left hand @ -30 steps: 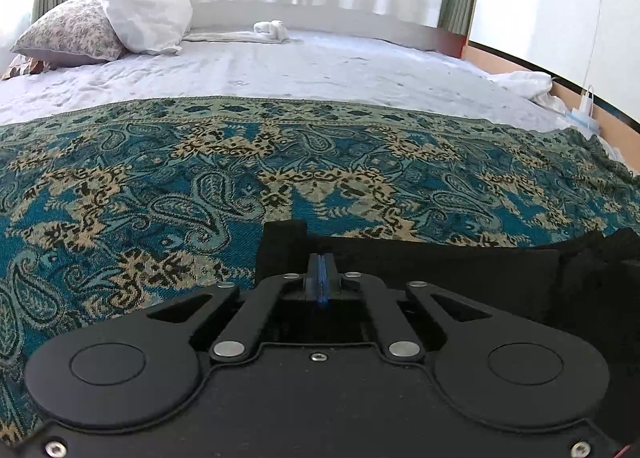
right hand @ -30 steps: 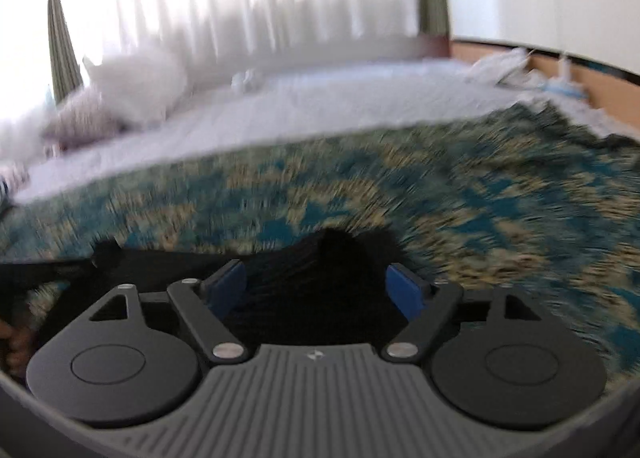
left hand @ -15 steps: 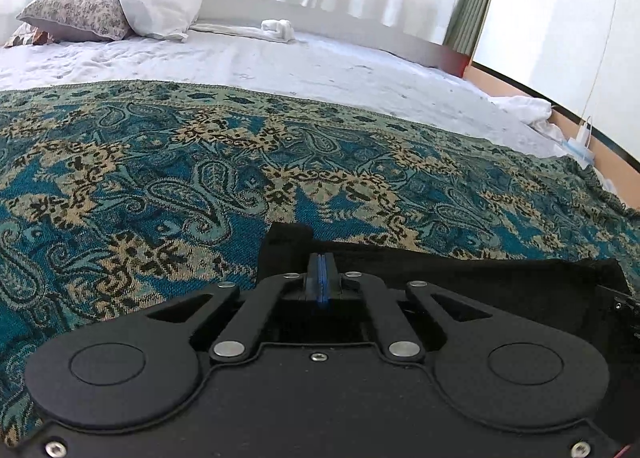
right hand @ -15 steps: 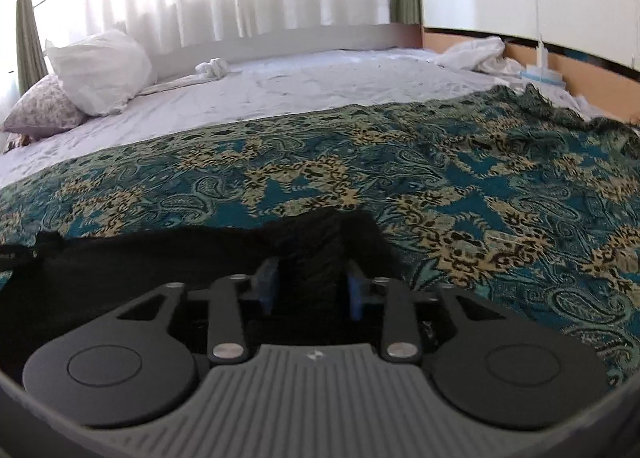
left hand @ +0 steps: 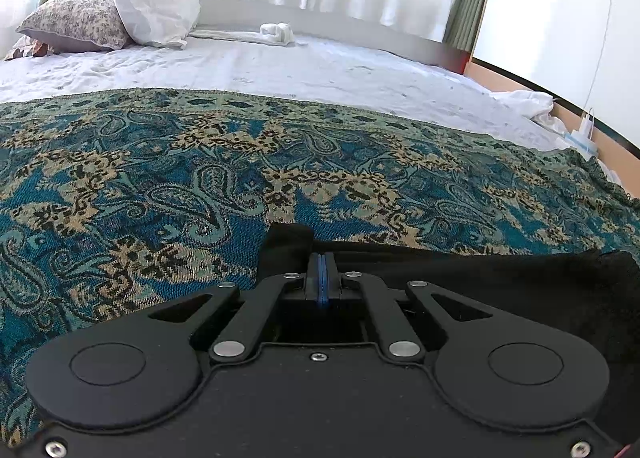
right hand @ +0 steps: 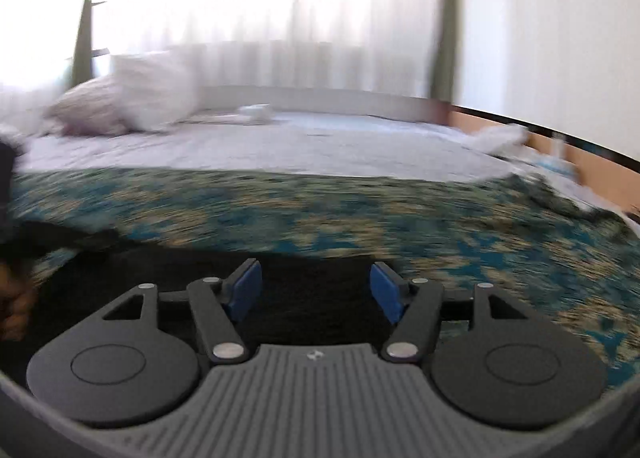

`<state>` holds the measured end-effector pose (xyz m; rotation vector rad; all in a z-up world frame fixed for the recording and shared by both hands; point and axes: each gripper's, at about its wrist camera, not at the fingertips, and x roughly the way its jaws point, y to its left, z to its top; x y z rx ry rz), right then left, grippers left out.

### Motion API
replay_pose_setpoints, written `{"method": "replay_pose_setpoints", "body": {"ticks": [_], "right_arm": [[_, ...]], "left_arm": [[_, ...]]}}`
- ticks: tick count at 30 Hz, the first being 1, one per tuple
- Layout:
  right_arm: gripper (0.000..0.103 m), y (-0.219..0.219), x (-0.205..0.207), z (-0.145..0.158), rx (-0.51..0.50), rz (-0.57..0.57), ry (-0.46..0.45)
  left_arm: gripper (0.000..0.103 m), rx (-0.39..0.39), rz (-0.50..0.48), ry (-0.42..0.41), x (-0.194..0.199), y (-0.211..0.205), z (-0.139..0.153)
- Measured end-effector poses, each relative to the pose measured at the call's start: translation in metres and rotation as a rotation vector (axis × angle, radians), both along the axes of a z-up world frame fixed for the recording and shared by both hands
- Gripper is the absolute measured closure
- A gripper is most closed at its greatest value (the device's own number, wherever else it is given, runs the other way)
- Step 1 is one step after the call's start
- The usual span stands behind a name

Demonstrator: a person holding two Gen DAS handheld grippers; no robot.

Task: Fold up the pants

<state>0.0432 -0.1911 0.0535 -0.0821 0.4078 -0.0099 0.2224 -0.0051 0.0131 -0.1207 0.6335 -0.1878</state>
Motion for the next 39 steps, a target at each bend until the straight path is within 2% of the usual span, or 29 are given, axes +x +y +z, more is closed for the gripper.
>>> {"method": "replay_pose_setpoints", "body": {"ticks": [4, 8, 12, 16, 23, 25, 27, 29, 32, 37, 39], "right_arm": [[0.03, 0.028, -0.007, -0.018, -0.054, 0.093, 0.062], [0.036, 0.02, -0.008, -0.033, -0.033, 0.061, 0.148], [0.046, 0.007, -0.012, -0.031, -0.031, 0.036, 0.155], [0.047, 0.008, -0.018, -0.037, -0.07, 0.064, 0.129], [0.046, 0.005, -0.022, -0.048, -0.041, 0.075, 0.1], [0.046, 0.004, -0.023, -0.05, -0.036, 0.076, 0.088], [0.046, 0.005, -0.024, -0.051, -0.04, 0.075, 0.077], [0.046, 0.006, -0.024, -0.052, -0.044, 0.073, 0.072], [0.046, 0.007, -0.026, -0.051, -0.046, 0.072, 0.07], [0.045, 0.01, -0.028, -0.051, -0.056, 0.068, 0.065], [0.045, 0.01, -0.029, -0.05, -0.059, 0.068, 0.064]], "left_arm": [[0.099, 0.001, 0.0, 0.0, 0.0, 0.0, 0.0], [0.099, 0.001, 0.0, 0.0, 0.0, 0.0, 0.0], [0.099, 0.001, 0.0, 0.0, 0.0, 0.0, 0.0], [0.099, 0.002, -0.001, 0.0, 0.0, 0.0, 0.0], [0.099, -0.003, -0.008, 0.004, -0.002, 0.001, 0.009], [0.092, -0.028, -0.016, 0.007, -0.008, 0.007, 0.019], [0.086, -0.036, -0.007, 0.003, -0.019, 0.011, 0.029], [0.08, 0.014, -0.024, -0.019, -0.038, 0.009, 0.039], [0.079, 0.079, -0.063, -0.045, -0.072, 0.005, 0.045], [0.079, 0.07, -0.082, -0.026, -0.128, 0.005, 0.033], [0.079, 0.101, -0.082, -0.038, -0.151, 0.0, 0.025]]}}
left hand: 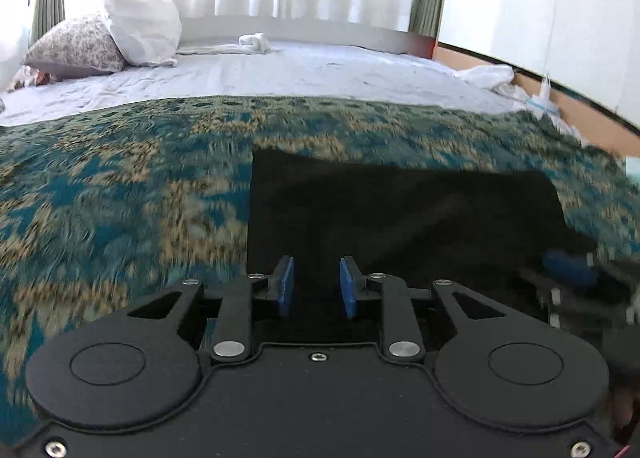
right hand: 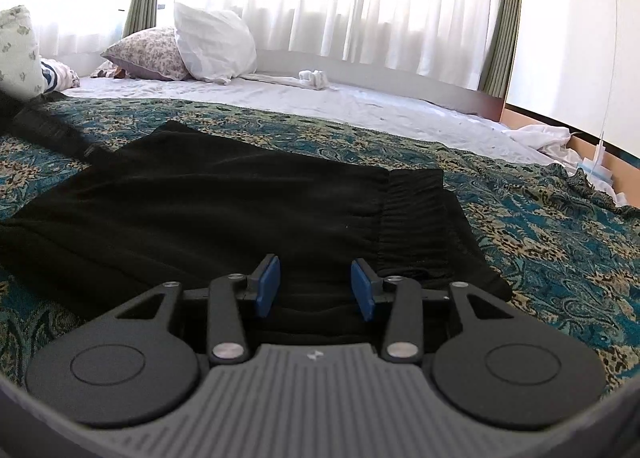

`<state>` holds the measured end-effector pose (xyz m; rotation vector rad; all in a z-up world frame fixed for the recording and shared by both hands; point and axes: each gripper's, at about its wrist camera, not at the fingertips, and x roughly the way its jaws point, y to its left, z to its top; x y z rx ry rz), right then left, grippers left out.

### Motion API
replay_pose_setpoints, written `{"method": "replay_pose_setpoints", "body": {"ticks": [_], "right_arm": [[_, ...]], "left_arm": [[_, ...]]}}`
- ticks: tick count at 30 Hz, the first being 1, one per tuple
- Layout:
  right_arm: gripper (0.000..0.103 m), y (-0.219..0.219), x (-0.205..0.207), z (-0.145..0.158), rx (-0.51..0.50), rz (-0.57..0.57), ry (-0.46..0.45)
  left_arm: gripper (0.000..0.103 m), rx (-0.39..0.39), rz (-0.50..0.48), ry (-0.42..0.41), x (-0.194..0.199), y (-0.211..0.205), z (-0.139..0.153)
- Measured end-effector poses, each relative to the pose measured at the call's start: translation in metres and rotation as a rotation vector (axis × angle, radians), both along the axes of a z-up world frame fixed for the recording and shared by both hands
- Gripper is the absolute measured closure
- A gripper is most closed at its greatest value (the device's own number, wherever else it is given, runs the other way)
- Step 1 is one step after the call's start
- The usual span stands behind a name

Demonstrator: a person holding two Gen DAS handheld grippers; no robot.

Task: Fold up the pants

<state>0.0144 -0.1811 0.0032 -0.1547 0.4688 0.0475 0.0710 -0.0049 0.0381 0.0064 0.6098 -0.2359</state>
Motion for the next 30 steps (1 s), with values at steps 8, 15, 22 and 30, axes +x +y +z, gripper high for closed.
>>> {"method": "replay_pose_setpoints", "body": {"ticks": [8, 15, 22, 30], "right_arm": [[0.045, 0.0, -0.001, 0.0, -0.001, 0.0, -0.002], [0.022, 0.006, -0.013, 0.011, -0.015, -0.028, -0.03], [0.015, 0.063, -0.052, 0.02, -0.011, 0.076, -0.106], [0.019, 0.13, -0.05, 0.024, 0.064, 0.228, -0.077]], "left_arm": [[0.078, 0.088, 0.012, -0.043, -0.052, -0.005, -0.014], [0.078, 0.099, -0.001, -0.013, -0.082, 0.007, -0.01], [0.067, -0.013, -0.073, 0.151, -0.079, 0.039, 0.01], [0.067, -0.163, -0.01, 0.176, -0.034, 0.091, 0.052]]}}
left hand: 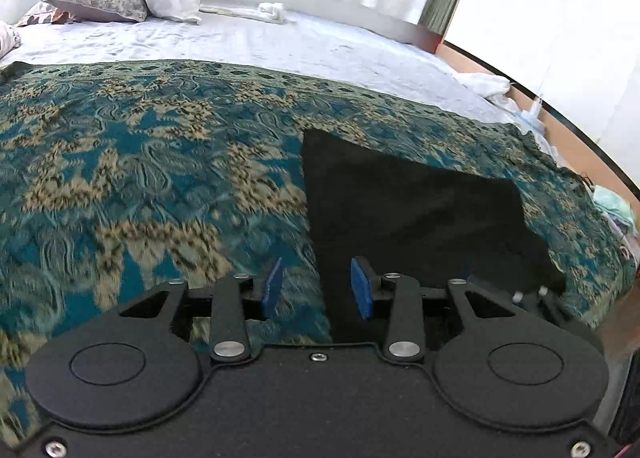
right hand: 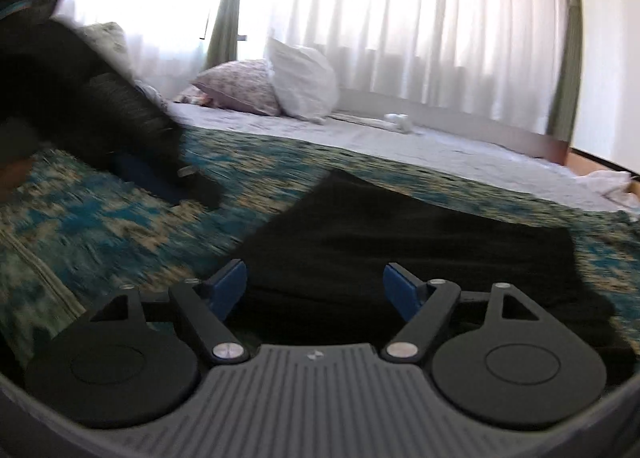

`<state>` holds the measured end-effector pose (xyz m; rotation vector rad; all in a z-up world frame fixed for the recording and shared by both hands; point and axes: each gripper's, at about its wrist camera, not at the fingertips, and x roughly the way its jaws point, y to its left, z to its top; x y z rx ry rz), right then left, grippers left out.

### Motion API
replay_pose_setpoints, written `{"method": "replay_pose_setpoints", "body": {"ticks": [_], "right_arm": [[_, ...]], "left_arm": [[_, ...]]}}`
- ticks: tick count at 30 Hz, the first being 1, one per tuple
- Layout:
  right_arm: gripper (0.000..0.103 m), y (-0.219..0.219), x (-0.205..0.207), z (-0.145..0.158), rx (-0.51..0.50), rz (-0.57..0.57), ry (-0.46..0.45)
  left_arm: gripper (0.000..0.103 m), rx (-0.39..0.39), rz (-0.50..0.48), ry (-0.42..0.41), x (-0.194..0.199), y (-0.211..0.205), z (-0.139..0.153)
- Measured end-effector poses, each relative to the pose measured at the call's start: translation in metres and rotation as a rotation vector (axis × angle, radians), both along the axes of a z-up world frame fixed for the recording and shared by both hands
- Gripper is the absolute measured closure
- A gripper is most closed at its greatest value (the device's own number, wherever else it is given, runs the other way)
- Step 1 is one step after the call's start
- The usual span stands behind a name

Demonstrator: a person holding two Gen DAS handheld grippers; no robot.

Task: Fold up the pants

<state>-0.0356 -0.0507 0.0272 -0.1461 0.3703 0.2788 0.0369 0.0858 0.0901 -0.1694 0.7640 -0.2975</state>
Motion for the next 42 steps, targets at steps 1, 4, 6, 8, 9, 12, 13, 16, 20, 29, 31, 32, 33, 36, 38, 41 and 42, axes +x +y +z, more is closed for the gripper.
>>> {"method": "replay_pose_setpoints", "body": {"ticks": [1, 4, 6, 8, 9, 12, 13, 16, 20, 29, 31, 32, 33, 36, 38, 41, 42], "right_arm": [[0.026, 0.007, 0.004, 0.0, 0.006, 0.006, 0.005], [0.08, 0.02, 0.016, -0.01, 0.023, 0.021, 0.087], [0.081, 0.02, 0.016, -0.019, 0.075, 0.012, 0.118], [0.081, 0.021, 0.014, -0.02, 0.069, 0.013, 0.109], [0.081, 0.021, 0.014, -0.02, 0.068, 0.012, 0.111], [0.08, 0.02, 0.014, -0.022, 0.067, 0.016, 0.113], [0.08, 0.021, 0.014, -0.022, 0.061, 0.017, 0.109], [0.08, 0.025, 0.011, -0.025, 0.029, 0.02, 0.089], [0.081, 0.026, 0.012, -0.028, 0.033, 0.02, 0.083], [0.081, 0.017, 0.016, -0.032, 0.074, 0.02, 0.09], [0.081, 0.016, 0.015, -0.033, 0.078, 0.021, 0.091], [0.081, 0.017, 0.015, -0.03, 0.079, 0.021, 0.092], [0.081, 0.017, 0.013, -0.029, 0.081, 0.022, 0.091], [0.069, 0.007, 0.013, -0.027, 0.162, 0.025, 0.091], [0.063, -0.011, 0.005, -0.019, 0.281, 0.015, 0.076], [0.053, -0.033, -0.009, -0.011, 0.304, -0.061, 0.021], [0.052, -0.041, -0.011, -0.009, 0.29, -0.091, 0.012]], "left_arm": [[0.067, -0.004, -0.015, 0.018, 0.009, 0.0, 0.0], [0.065, -0.029, -0.063, 0.104, 0.036, -0.007, -0.01], [0.058, -0.035, -0.095, 0.167, 0.056, -0.015, -0.023], [0.047, -0.031, -0.119, 0.213, 0.072, -0.026, -0.039], [0.047, -0.028, -0.121, 0.204, 0.08, -0.031, -0.043], [0.063, 0.003, -0.099, 0.135, 0.101, -0.041, -0.048], [0.078, 0.014, -0.07, 0.136, 0.111, -0.044, -0.052], [0.085, -0.019, -0.016, 0.138, 0.14, -0.044, -0.057], [0.085, -0.02, 0.008, 0.152, 0.176, -0.051, -0.059], [0.082, -0.077, 0.067, 0.171, 0.221, -0.05, -0.062], [0.081, -0.05, 0.072, 0.147, 0.224, -0.055, -0.061], [0.08, -0.032, 0.079, 0.138, 0.227, -0.058, -0.06], [0.079, -0.018, 0.088, 0.136, 0.228, -0.061, -0.059], [0.065, 0.082, 0.123, 0.075, 0.224, -0.073, -0.046], [0.043, 0.14, 0.104, 0.011, 0.21, -0.081, -0.031], [0.03, 0.168, 0.027, -0.085, 0.177, -0.089, -0.012], [0.029, 0.181, 0.023, -0.103, 0.166, -0.092, -0.008]]}}
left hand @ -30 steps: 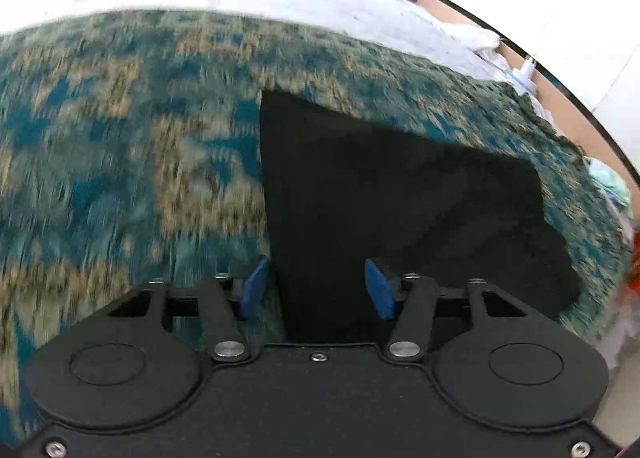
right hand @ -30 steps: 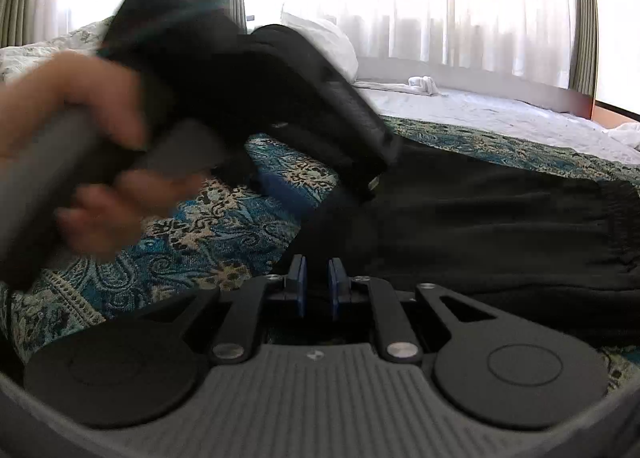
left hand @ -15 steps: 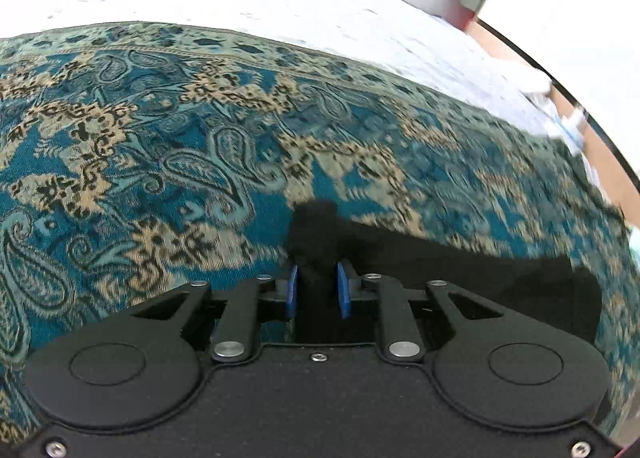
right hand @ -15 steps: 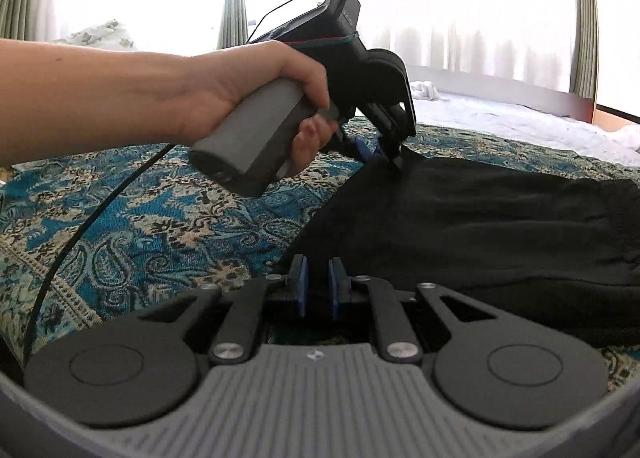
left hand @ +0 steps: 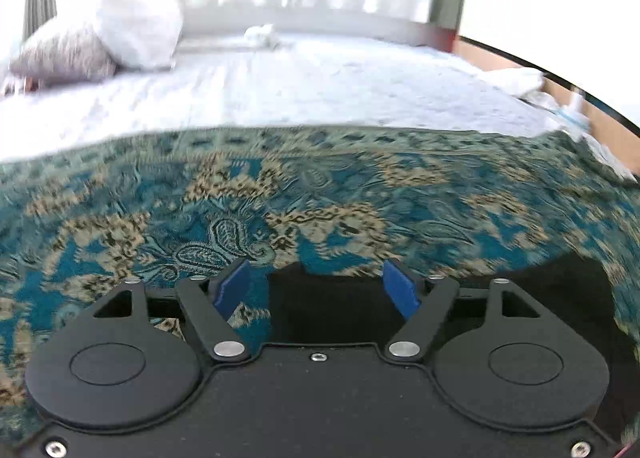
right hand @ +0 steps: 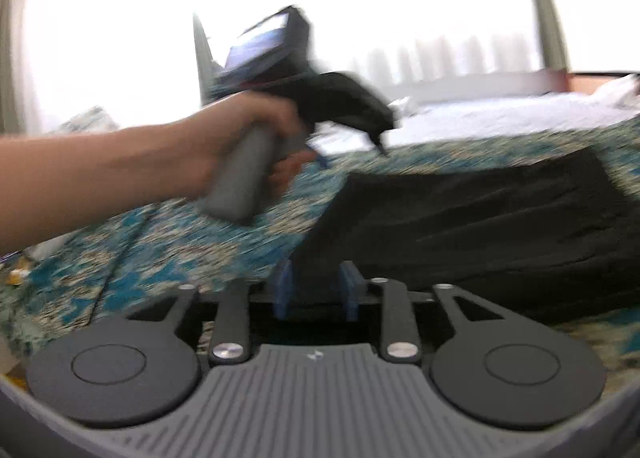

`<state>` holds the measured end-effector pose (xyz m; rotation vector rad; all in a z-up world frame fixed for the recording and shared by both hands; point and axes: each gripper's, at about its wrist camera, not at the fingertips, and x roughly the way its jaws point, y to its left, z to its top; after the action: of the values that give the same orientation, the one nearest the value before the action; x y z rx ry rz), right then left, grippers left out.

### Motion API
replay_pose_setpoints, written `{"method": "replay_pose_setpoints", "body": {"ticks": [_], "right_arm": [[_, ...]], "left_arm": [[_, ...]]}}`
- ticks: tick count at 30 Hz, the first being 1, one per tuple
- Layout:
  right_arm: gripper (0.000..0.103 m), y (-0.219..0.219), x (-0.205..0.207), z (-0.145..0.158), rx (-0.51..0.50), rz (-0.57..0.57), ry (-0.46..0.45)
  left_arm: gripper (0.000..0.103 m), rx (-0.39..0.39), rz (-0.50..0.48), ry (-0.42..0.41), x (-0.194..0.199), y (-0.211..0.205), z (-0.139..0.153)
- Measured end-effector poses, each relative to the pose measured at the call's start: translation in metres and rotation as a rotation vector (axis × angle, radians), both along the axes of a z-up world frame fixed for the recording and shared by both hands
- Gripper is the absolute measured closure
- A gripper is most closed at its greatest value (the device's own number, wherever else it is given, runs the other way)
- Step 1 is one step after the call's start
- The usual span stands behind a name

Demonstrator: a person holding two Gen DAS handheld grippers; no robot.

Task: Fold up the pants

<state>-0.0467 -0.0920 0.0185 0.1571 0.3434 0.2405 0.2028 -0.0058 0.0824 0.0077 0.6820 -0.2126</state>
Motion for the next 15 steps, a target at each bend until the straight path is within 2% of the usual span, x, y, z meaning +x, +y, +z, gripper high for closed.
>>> {"method": "replay_pose_setpoints", "body": {"ticks": [4, 6, 12, 15], "right_arm": [[0.048, -0.037, -0.001, 0.005, -0.062, -0.146, 0.013], [0.047, -0.055, -0.001, 0.006, -0.081, -0.213, 0.03], [0.04, -0.088, -0.016, 0.005, -0.131, -0.308, 0.062], [0.036, -0.096, -0.028, 0.005, -0.129, -0.313, 0.079]], "left_arm": [[0.019, 0.018, -0.017, -0.072, -0.056, -0.008, 0.004], [0.018, 0.016, -0.023, -0.096, -0.087, -0.014, 0.0], [0.014, 0.021, 0.01, -0.103, -0.171, -0.028, -0.02], [0.013, -0.03, 0.046, -0.061, -0.199, -0.029, -0.03]]}}
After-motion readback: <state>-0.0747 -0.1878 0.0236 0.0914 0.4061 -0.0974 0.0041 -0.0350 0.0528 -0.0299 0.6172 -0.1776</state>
